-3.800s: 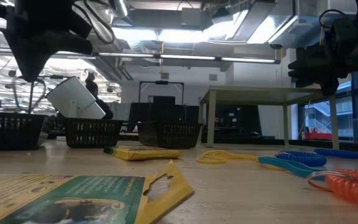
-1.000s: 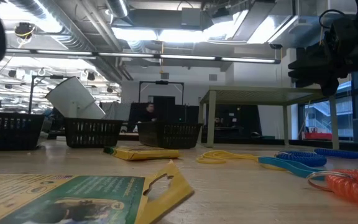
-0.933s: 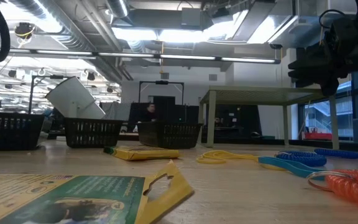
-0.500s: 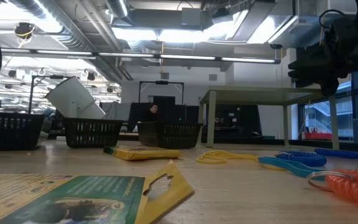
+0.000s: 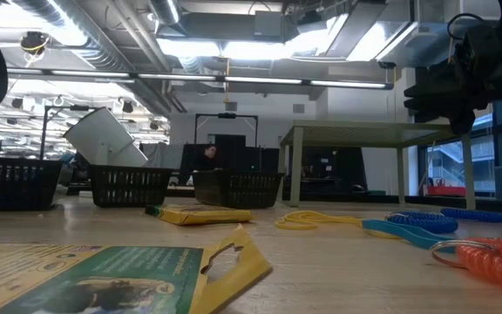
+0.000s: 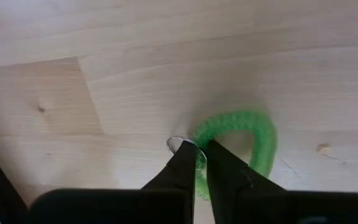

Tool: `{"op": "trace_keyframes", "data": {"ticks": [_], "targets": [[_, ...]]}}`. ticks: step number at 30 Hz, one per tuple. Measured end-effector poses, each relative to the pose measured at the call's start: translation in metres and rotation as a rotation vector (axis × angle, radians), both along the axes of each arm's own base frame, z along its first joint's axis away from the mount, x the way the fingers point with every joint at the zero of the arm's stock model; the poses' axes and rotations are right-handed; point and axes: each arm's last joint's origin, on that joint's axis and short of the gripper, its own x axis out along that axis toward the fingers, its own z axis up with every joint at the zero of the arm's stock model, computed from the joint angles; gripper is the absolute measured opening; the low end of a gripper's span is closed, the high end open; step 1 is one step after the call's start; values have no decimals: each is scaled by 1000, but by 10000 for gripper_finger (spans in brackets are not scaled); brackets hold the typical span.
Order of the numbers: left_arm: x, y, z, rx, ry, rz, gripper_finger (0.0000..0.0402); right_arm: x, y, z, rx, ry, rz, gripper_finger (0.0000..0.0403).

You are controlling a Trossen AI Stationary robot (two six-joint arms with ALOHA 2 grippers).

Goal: Pick & Place Office Desk Supplies
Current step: Put the green spring keychain into the middle black basket

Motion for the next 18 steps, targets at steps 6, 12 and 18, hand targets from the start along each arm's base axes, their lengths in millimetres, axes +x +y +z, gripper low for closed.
{"op": "trace_keyframes", "data": {"ticks": [6, 12, 18], "targets": [[1, 16, 14, 178, -123, 1, 15, 0, 0, 0, 0, 0, 0, 131], [17, 42, 38, 515, -468, -102, 4, 0, 0, 0, 0, 0, 0, 131], [35, 68, 66, 918, -735, -225, 2, 0, 0, 0, 0, 0, 1, 131]]}}
